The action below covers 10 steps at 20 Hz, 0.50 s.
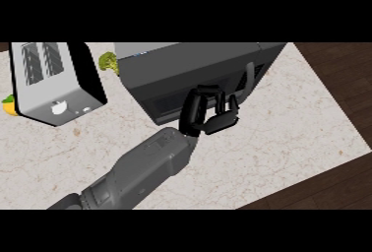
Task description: Pick up the milk, place it into the microwave and close the microwave
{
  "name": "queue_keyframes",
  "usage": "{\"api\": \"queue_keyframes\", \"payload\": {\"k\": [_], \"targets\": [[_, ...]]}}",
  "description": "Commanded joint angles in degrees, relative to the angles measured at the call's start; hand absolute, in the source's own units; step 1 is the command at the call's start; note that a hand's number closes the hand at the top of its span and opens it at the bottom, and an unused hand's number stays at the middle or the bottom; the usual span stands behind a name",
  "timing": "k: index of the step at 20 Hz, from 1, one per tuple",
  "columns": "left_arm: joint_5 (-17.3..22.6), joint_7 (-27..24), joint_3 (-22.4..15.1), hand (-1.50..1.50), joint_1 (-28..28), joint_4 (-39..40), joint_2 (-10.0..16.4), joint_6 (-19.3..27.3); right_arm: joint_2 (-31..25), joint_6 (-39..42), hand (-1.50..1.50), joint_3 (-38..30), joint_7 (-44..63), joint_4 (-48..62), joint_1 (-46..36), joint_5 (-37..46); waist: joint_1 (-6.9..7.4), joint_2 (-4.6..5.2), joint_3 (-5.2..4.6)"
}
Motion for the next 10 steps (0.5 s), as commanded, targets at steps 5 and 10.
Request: {"api": "queue_keyframes", "payload": {"k": [5, 10], "targets": [[1.84, 0.79, 1.37, 1.5, -4.7, 4.45, 0.02, -0.87, -2.12, 1.7, -1.5, -0.67, 0.02, 3.78, -2.65, -1.89, 0.3, 0.98, -0.14], [2.91, 0.92, 0.55, 1.5, -5.1, 5.0, 0.01, -0.85, -2.86, 2.42, -1.5, -0.79, 0.27, 5.54, -3.63, -2.9, 0.15, 0.82, -0.07]]}}
